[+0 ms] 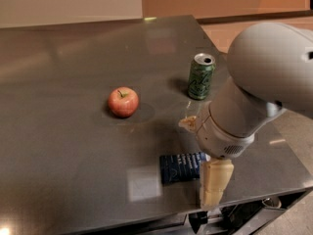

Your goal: Pick rxbar blueberry

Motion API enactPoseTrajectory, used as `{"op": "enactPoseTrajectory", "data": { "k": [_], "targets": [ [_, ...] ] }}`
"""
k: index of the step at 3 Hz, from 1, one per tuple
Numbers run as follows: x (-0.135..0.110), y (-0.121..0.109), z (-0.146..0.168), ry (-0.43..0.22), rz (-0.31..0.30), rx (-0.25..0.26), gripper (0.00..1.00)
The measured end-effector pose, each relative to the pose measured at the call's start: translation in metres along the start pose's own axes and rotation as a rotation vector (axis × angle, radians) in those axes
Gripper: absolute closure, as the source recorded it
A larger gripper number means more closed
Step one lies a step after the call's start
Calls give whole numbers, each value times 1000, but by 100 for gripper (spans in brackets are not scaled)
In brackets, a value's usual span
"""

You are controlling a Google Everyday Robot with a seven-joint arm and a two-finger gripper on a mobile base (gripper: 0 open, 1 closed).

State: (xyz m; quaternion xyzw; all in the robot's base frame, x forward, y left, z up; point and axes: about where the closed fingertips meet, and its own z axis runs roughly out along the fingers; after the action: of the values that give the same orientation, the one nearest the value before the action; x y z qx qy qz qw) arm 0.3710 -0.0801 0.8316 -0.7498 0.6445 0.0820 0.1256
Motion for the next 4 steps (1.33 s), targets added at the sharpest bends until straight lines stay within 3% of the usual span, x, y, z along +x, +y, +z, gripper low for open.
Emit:
{"op": "enactPoseTrajectory", "data": {
  "k": [1, 4],
  "targets": [
    [-1, 3, 4, -1, -5, -15, 18],
    [-4, 6, 9, 1, -26, -46, 88]
  ]
}}
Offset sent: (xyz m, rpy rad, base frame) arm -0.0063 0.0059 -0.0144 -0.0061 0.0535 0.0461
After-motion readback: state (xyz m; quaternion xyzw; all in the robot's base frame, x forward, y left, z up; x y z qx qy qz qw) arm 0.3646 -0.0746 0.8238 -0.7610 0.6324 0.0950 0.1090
